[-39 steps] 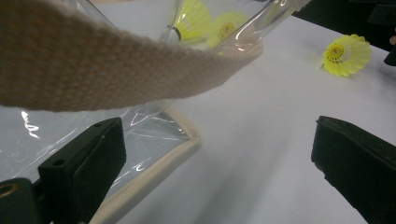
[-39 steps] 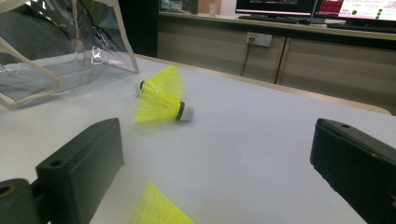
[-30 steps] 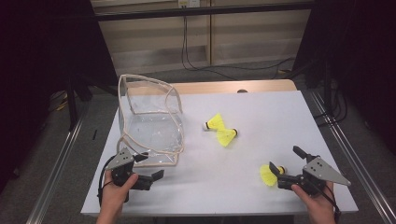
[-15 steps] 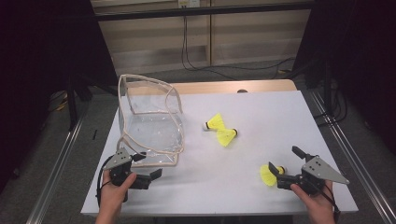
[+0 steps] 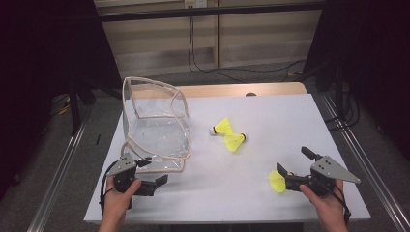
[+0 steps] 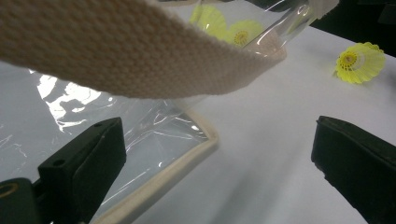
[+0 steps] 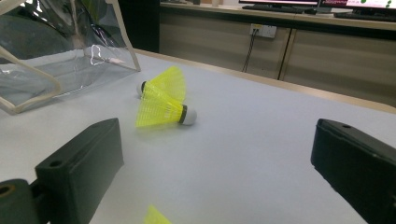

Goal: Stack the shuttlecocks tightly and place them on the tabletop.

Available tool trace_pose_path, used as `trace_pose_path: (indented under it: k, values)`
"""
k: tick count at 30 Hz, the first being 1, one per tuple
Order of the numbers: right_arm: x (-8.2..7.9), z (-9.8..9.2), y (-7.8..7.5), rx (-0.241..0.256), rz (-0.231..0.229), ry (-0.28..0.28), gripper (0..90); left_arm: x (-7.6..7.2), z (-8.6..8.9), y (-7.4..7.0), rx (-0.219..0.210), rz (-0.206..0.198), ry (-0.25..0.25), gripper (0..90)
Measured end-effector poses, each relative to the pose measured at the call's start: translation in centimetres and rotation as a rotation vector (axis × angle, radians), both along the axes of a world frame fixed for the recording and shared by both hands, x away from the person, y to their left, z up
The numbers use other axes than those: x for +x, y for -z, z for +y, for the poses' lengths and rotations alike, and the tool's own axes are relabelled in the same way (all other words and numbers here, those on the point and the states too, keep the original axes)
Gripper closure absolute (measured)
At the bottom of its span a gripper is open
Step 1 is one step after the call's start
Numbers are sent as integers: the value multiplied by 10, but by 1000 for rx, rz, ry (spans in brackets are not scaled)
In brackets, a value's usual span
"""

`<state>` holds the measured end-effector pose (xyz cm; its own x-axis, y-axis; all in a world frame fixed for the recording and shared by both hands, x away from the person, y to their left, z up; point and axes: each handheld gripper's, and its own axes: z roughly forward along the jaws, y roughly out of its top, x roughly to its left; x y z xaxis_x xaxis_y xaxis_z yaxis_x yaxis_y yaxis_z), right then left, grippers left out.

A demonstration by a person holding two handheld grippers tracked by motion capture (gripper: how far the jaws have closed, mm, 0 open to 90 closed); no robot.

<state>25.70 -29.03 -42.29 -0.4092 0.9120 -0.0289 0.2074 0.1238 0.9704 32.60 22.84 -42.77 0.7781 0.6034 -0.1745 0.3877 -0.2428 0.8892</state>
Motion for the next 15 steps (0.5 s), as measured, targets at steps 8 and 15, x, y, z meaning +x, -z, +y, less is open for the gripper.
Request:
trace_pose_path:
  k: [8, 15]
  values:
    - [10, 7, -7, -23, 23, -15, 20, 0, -1, 0, 4, 3, -4, 33]
    - [22, 18, -14, -22, 44, -27, 23, 0, -2, 0, 2, 1, 2, 33]
